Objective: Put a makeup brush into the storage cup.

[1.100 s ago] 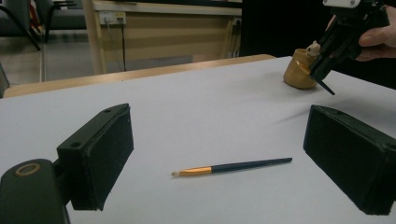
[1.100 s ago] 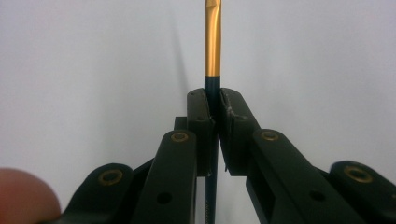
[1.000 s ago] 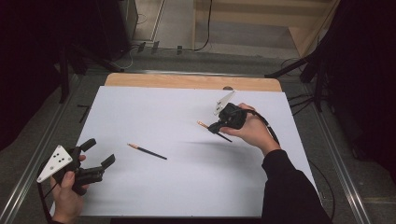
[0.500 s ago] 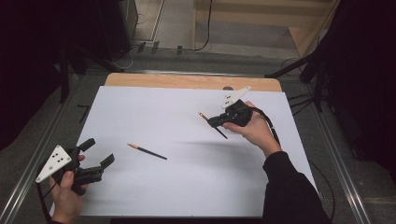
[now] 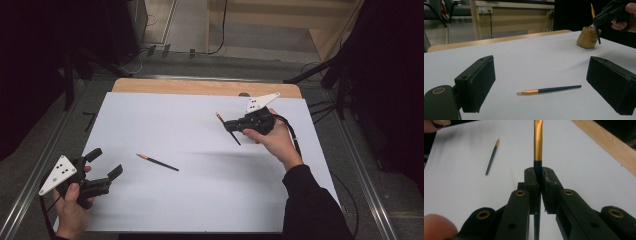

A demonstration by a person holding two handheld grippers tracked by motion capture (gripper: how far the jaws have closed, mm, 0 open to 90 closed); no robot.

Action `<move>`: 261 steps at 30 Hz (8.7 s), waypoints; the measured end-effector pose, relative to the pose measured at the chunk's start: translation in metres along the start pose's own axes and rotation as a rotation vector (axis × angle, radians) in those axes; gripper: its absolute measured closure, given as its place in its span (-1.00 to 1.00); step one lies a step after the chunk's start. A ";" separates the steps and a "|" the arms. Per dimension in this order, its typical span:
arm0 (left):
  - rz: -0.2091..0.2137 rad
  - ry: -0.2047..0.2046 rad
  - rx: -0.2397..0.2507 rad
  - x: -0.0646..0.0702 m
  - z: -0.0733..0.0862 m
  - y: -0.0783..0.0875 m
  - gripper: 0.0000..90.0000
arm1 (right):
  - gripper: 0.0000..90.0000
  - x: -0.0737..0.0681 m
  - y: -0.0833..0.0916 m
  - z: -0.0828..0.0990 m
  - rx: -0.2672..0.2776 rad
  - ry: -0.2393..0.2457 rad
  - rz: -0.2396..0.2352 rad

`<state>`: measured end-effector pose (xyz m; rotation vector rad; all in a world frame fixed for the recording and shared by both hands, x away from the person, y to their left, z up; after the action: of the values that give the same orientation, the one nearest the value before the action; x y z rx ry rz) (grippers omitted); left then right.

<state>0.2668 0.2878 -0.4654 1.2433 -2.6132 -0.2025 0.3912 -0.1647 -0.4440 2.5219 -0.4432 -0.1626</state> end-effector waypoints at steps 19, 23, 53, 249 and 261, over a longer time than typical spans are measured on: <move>0.010 -0.005 0.035 0.002 -0.002 0.002 -0.80 | 0.88 0.005 0.018 -0.004 0.220 -0.012 0.050; 0.009 0.003 0.042 0.001 -0.002 0.002 -0.80 | 0.88 0.004 0.020 -0.006 0.245 -0.008 0.065; 0.000 -0.001 0.054 0.001 -0.003 0.003 -0.79 | 0.89 0.015 0.045 -0.010 0.486 -0.027 0.238; -0.035 -0.062 0.046 0.018 -0.011 -0.002 -0.79 | -1.00 -0.093 0.161 0.154 0.434 -0.379 0.679; 0.000 -0.068 0.019 0.023 -0.022 -0.023 -0.79 | -1.00 -0.096 0.163 0.158 0.425 -0.379 0.676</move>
<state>0.2760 0.2547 -0.4454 1.2635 -2.6785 -0.2242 0.2226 -0.3410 -0.4829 2.5697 -1.5887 -0.3072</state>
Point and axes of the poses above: each handheld gripper's, and its own axes: y roughly backward along the jaws, z roughly out of its underside, x roughly to its right, the point moved 4 cm from there along -y, roughly forward along the jaws, and after that the axes turned 5 degrees about y, right-handed, at the moved point
